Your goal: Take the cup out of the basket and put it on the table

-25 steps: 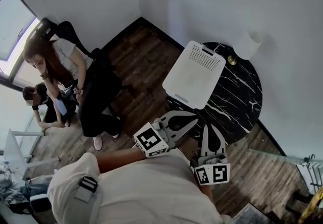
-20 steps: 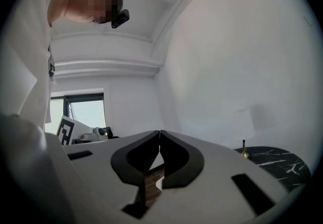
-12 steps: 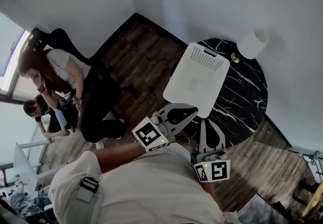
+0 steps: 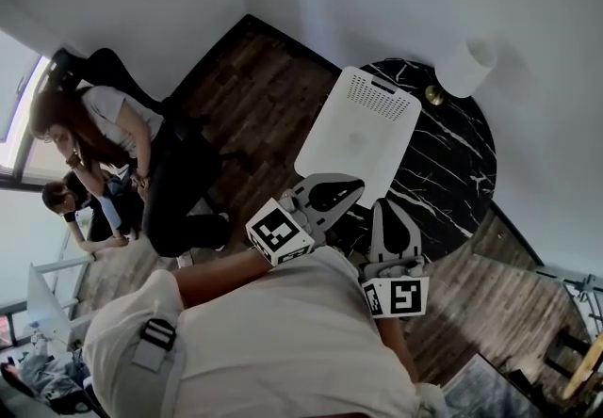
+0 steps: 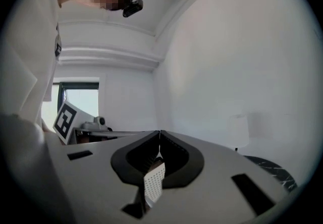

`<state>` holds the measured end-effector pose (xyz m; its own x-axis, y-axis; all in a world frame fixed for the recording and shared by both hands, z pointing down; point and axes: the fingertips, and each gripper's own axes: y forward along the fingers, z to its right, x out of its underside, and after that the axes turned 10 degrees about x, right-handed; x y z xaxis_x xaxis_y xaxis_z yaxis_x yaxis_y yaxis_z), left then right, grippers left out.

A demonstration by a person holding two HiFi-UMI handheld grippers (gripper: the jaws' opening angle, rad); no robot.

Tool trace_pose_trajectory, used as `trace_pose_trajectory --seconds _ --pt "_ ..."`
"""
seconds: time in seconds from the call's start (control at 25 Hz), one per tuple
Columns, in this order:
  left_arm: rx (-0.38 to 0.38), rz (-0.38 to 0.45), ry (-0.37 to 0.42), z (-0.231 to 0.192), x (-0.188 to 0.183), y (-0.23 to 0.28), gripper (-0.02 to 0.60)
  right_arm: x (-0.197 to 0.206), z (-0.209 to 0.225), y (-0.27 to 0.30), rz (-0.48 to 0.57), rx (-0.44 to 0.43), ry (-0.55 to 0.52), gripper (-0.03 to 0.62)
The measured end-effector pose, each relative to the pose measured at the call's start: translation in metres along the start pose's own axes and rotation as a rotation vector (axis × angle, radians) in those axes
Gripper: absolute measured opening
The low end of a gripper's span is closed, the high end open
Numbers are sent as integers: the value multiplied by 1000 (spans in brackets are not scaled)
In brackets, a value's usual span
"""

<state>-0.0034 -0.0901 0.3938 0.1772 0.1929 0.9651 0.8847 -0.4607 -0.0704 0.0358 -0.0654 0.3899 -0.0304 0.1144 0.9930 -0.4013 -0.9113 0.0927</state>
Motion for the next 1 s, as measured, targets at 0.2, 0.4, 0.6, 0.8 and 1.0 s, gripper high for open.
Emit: trace_pose_trajectory --seconds 0.2,0.4,0.6,0.8,1.0 --pt "9 -208 -41 -34 46 3 6 41 7 35 -123 -43 -171 11" --pt "-40 -397 0 -74 99 2 6 95 8 78 -310 -139 -355 17" --pt "-61 -553 27 -104 141 -5 6 164 14 122 -512 -251 -578 23" --pt "-73 -640 30 -128 161 -3 6 227 25 153 -730 -337 -767 44" --pt "-101 -694 -11 -147 175 -5 6 277 31 168 -889 -403 -837 48"
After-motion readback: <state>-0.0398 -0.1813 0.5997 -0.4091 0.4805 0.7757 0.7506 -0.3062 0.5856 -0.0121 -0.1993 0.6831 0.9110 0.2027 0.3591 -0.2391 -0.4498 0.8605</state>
